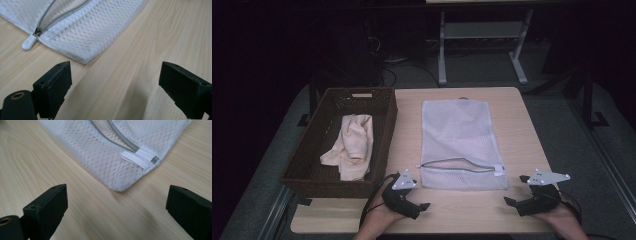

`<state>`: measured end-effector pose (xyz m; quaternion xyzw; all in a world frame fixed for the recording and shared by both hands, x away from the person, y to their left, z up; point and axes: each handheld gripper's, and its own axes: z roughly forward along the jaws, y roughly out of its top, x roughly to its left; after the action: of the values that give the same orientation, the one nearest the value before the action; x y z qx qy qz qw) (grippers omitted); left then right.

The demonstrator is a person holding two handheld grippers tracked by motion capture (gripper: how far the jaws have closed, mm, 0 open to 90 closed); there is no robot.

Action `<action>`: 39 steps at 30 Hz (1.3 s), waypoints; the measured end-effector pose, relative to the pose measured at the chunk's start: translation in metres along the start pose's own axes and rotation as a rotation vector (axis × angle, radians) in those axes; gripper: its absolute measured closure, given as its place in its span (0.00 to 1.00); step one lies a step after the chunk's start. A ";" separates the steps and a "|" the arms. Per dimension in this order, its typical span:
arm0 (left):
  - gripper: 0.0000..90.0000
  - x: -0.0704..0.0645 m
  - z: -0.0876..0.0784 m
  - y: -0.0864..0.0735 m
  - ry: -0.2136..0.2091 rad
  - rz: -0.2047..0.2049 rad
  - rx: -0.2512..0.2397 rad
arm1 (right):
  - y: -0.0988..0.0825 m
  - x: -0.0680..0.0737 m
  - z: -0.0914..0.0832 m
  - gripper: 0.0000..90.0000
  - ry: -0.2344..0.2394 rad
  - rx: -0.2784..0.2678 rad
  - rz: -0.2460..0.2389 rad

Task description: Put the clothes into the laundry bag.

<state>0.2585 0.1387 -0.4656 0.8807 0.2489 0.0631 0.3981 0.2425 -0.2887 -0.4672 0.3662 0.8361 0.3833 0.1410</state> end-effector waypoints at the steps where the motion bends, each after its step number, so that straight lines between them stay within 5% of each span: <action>1: 0.12 0.000 0.000 0.000 0.000 -0.003 -0.003 | 0.000 0.000 0.000 0.04 -0.001 0.000 -0.001; 25: 0.12 0.003 0.001 0.000 -0.014 -0.016 -0.008 | 0.025 -0.010 -0.001 0.16 -0.054 -0.029 0.034; 39: 0.12 0.001 -0.002 0.001 -0.006 -0.005 -0.023 | 0.041 -0.025 0.005 0.20 -0.033 -0.044 0.071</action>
<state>0.2593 0.1400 -0.4631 0.8756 0.2489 0.0623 0.4093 0.2836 -0.2861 -0.4413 0.3987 0.8116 0.4002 0.1492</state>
